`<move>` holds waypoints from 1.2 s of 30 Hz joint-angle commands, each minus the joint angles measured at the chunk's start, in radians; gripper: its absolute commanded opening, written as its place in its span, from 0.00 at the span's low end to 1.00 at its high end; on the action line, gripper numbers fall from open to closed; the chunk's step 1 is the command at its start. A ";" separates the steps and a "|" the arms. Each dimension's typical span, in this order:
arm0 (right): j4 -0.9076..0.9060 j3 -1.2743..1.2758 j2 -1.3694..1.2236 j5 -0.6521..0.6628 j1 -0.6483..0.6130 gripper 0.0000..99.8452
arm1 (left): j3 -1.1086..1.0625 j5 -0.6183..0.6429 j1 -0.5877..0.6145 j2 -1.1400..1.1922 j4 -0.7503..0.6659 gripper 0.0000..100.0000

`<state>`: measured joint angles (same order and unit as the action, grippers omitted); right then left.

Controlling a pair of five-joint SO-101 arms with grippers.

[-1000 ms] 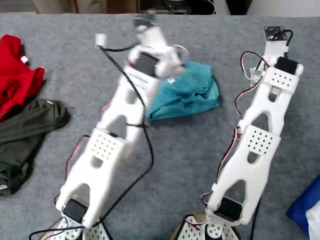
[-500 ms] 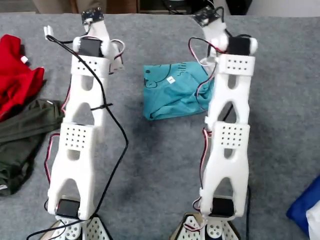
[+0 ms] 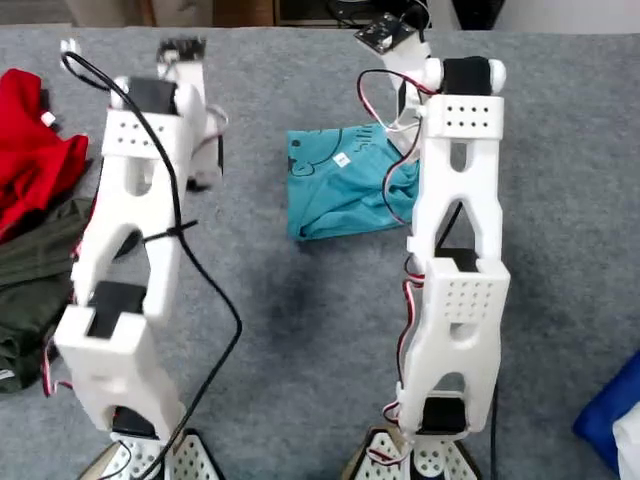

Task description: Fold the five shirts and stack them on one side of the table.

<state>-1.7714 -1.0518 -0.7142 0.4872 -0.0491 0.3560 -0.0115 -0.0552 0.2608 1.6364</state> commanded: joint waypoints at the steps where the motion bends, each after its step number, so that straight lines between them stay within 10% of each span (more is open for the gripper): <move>1: -0.009 0.007 0.056 0.003 -0.039 0.17 | -0.341 -0.015 -0.014 -0.101 -0.180 0.02; 14: 0.166 0.001 -0.130 -0.054 -0.104 0.17 | -0.727 0.018 0.054 -0.117 -0.683 0.02; 36: 0.267 0.002 -0.283 -0.051 -0.134 0.17 | -0.735 0.026 0.048 -0.114 -0.740 0.02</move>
<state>-1.5167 -1.0395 -1.0042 0.4411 -0.1765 -0.3790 0.0084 -0.0123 0.1979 0.9076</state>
